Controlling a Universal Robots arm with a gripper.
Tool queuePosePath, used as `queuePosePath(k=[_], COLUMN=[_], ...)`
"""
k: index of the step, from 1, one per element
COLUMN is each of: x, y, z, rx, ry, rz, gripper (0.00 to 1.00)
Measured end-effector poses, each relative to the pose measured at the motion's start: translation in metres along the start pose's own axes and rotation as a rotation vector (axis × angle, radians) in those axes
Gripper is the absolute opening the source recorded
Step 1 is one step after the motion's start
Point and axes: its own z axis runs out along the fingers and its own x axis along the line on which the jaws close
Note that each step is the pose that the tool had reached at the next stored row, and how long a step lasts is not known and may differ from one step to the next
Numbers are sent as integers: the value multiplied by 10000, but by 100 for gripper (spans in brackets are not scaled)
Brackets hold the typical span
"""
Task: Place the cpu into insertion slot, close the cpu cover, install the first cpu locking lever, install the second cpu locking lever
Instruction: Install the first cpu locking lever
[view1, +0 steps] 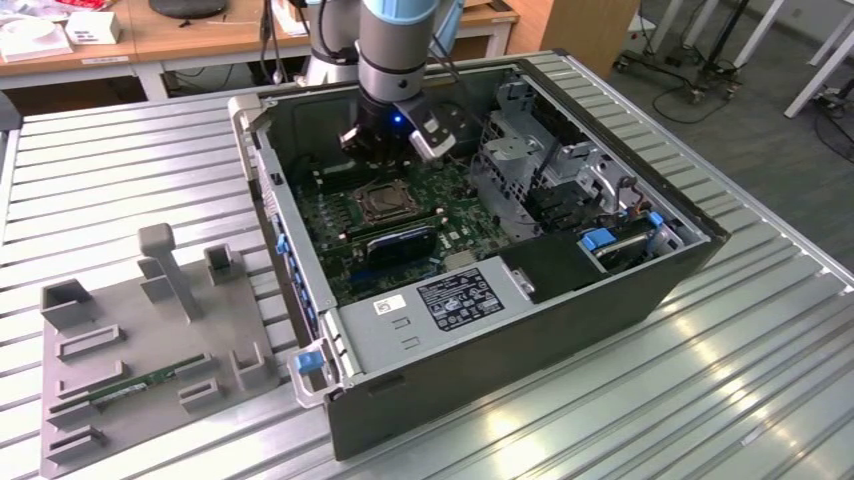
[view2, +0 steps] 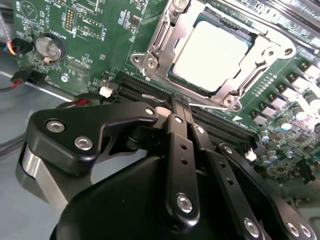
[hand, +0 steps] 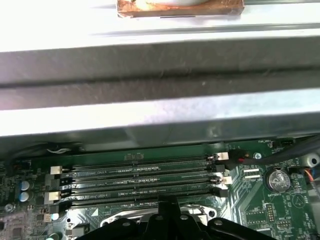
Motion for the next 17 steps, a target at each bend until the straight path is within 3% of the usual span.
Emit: queuePosePath(k=[4,11,17], x=[0,5,148], y=[13,13,8], z=[-54,-56,-62], rx=[-1,-1,-5], ry=[0,-1,-67], rz=[1,2,-16], gripper=[11,11,11])
